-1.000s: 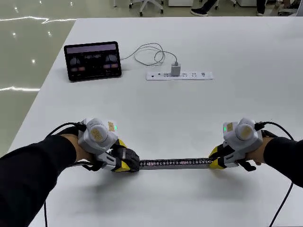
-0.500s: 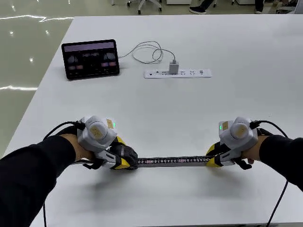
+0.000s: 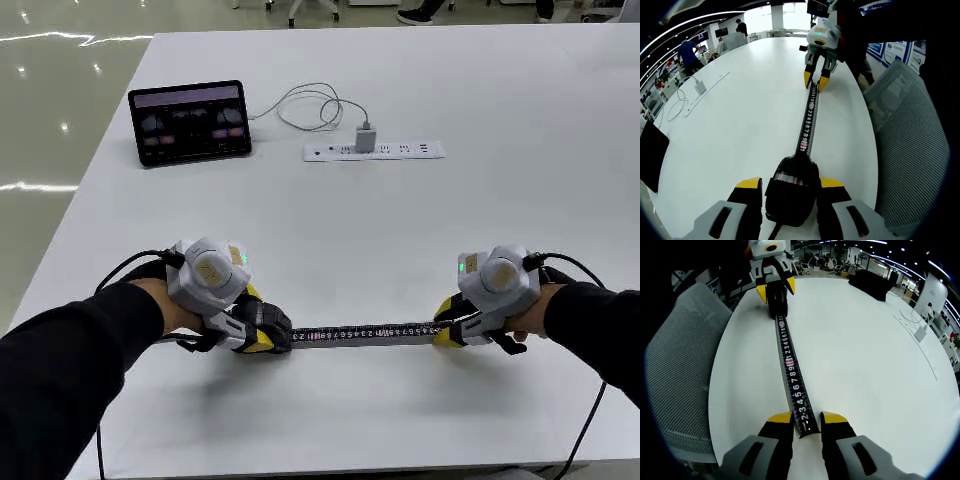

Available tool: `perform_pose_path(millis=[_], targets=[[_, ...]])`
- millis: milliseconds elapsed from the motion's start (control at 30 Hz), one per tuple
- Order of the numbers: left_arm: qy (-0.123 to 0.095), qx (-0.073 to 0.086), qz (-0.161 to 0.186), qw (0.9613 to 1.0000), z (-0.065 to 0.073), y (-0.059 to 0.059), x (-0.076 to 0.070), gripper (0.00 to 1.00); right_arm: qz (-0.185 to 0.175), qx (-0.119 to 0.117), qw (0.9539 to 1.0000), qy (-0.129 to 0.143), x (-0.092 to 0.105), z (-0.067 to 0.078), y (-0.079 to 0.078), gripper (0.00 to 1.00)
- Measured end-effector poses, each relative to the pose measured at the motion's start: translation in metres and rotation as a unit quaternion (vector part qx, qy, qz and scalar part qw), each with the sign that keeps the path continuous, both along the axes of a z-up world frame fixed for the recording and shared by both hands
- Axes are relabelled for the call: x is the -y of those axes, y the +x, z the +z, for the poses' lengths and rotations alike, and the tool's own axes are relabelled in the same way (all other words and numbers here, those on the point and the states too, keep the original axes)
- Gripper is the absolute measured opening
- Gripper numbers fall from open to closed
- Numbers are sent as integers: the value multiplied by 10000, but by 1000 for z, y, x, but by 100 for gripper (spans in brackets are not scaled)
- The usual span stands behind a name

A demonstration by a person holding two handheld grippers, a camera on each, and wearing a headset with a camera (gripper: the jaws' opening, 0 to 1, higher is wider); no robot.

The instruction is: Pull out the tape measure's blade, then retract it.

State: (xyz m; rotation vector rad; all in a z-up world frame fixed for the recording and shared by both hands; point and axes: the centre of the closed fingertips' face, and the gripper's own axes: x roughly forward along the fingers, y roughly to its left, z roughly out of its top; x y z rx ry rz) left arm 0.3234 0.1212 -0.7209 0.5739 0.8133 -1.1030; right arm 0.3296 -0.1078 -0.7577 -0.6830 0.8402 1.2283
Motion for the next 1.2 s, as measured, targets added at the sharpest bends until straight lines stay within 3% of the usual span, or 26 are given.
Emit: perform_pose_path(millis=[100, 167, 267, 400, 467, 733, 800, 967, 1200], targets=[[-36, 55, 133, 9999, 1, 3, -5, 44, -49, 42, 10000, 60, 0, 1, -1, 19], [-170, -51, 428, 9989, 2, 4, -9, 47, -100, 93, 9998, 108, 0, 3, -1, 20], [-206, -16, 1005, 9947, 4, 14, -22, 58, -262, 161, 9993, 204, 2, 7, 3, 23], [-397, 28, 1316, 9905, 11, 15, -27, 68, -436, 222, 9985, 241, 8, 11, 3, 25], [-476, 18, 1600, 9860, 14, 16, -32, 73, -602, 228, 9973, 357, 11, 13, 2, 27], [-764, 151, 2024, 9762, 25, 17, -47, 82, -1056, 377, 9915, 657, 22, 26, -1, 30], [-917, 166, 2163, 9719, 28, 17, -49, 83, -1128, 443, 9902, 692, 23, 31, -3, 31], [-940, 481, 2281, 9679, 34, 18, -60, 87, -1264, 423, 9886, 702, 29, 30, -9, 34], [-1175, 527, 2706, 9540, 36, 10, -80, 100, -1436, 433, 9855, 797, 33, 32, -20, 37]])
